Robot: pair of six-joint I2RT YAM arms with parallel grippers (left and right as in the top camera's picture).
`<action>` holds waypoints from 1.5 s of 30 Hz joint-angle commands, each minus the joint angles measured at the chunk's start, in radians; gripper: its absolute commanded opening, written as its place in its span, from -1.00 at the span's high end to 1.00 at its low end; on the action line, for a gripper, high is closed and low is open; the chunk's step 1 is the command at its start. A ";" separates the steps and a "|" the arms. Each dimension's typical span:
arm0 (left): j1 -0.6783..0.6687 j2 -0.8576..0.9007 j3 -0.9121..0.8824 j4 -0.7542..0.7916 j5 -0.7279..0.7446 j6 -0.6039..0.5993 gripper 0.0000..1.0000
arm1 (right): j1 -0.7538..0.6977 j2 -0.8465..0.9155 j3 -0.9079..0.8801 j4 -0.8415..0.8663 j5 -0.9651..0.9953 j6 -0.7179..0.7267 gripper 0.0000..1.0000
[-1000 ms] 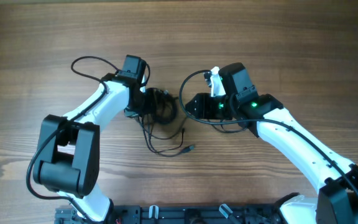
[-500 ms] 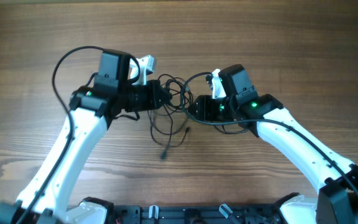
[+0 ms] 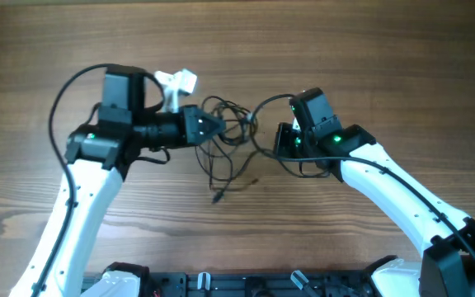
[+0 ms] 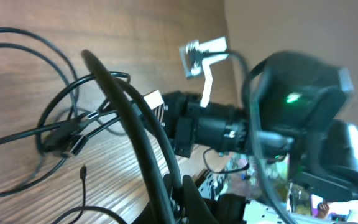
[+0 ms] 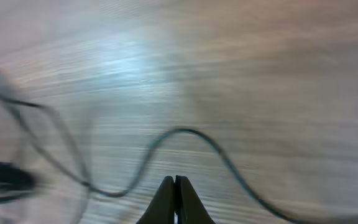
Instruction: Untangle cables
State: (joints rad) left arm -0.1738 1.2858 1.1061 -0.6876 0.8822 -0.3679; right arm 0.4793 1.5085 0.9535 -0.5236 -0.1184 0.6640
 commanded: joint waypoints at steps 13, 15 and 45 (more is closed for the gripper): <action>0.086 -0.055 0.008 0.026 0.284 0.015 0.92 | 0.002 0.006 0.002 0.348 -0.555 -0.167 -0.11; 0.086 -0.055 0.008 0.058 0.368 -0.001 0.92 | 0.002 0.006 0.002 0.358 -0.528 -0.166 -0.02; 0.086 -0.055 0.006 -0.150 -0.712 -0.011 -0.25 | 0.002 0.006 0.002 -0.008 -0.985 -0.687 0.91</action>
State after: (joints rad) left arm -0.0921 1.2488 1.0985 -0.8249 0.1802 -0.3805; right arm 0.4828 1.5055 0.9634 -0.5381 -1.0626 -0.0021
